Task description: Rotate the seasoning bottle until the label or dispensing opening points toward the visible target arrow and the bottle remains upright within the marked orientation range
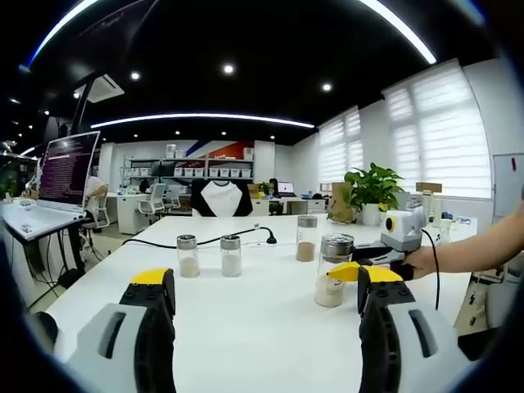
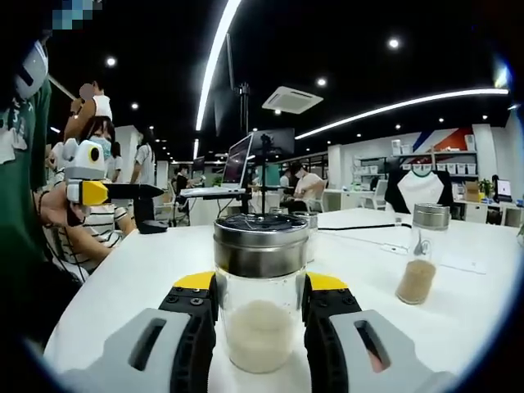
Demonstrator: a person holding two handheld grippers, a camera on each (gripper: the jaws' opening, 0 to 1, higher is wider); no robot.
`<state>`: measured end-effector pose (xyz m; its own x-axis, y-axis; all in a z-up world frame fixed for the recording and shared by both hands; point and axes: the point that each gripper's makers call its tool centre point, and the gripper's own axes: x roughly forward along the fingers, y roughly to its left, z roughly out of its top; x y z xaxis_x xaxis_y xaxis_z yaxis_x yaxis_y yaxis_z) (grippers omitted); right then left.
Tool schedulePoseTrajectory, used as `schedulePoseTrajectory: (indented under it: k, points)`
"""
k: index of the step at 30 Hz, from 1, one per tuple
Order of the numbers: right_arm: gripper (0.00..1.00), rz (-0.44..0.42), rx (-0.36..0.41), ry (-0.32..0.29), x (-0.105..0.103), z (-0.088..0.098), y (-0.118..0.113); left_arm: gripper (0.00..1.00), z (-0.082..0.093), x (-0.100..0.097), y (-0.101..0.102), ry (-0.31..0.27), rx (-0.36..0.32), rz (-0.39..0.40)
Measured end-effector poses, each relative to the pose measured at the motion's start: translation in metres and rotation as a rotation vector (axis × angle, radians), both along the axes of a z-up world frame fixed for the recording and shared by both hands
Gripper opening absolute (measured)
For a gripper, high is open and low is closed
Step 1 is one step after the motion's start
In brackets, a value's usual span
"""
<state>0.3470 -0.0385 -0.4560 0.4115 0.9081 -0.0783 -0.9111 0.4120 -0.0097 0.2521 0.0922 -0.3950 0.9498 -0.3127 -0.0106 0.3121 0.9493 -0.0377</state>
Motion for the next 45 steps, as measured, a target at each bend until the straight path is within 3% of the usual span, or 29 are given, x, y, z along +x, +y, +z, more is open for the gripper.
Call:
schedulePoseTrajectory:
  k: [5,6,8,10,14,16,20,26,29,35,37,42,45]
  points:
    - [0.39,-0.001,0.003,0.011,0.000,0.000,0.000,0.97,0.001,-0.001,0.002,-0.003,0.002,0.007]
    - [0.40,-0.016,0.030,0.052,0.000,0.001,0.000,0.97,0.001,-0.001,0.002,-0.001,0.002,0.008]
    - [0.49,-0.057,0.114,0.069,0.003,0.010,-0.005,0.97,0.000,-0.001,0.002,0.001,0.007,0.006]
    - [0.56,-0.108,0.097,0.047,0.005,0.008,-0.013,0.97,0.000,-0.001,0.001,0.003,0.014,0.000]
    - [0.55,-0.137,0.100,0.064,-0.002,0.005,-0.020,0.97,0.000,-0.001,-0.001,0.002,0.014,-0.005]
    - [0.55,-0.171,0.061,0.039,-0.005,0.005,-0.025,0.97,0.000,-0.002,-0.001,0.003,0.013,-0.005]
    - [0.54,-0.198,0.085,0.062,-0.012,0.006,-0.028,0.97,-0.002,-0.002,-0.003,0.003,0.021,-0.007]
    - [0.53,-0.289,0.056,0.037,-0.014,0.005,-0.028,0.97,-0.003,-0.003,-0.003,0.007,0.017,-0.008]
    - [0.51,-0.346,0.013,-0.011,-0.013,0.005,-0.028,0.97,-0.004,-0.003,-0.002,0.010,0.016,-0.007]
    - [0.51,-0.468,0.078,0.000,-0.010,0.013,-0.029,0.97,-0.004,-0.003,-0.004,0.008,0.012,-0.009]
    - [0.51,-0.495,0.049,-0.013,-0.011,0.013,-0.028,0.97,-0.004,-0.003,-0.005,0.011,0.012,-0.011]
    - [0.51,-0.570,0.064,-0.022,-0.010,0.016,-0.026,0.97,-0.004,-0.003,-0.005,0.011,0.010,-0.011]
    - [0.51,-0.620,0.077,0.013,-0.006,0.011,-0.029,0.97,-0.004,-0.003,-0.005,0.010,0.007,-0.010]
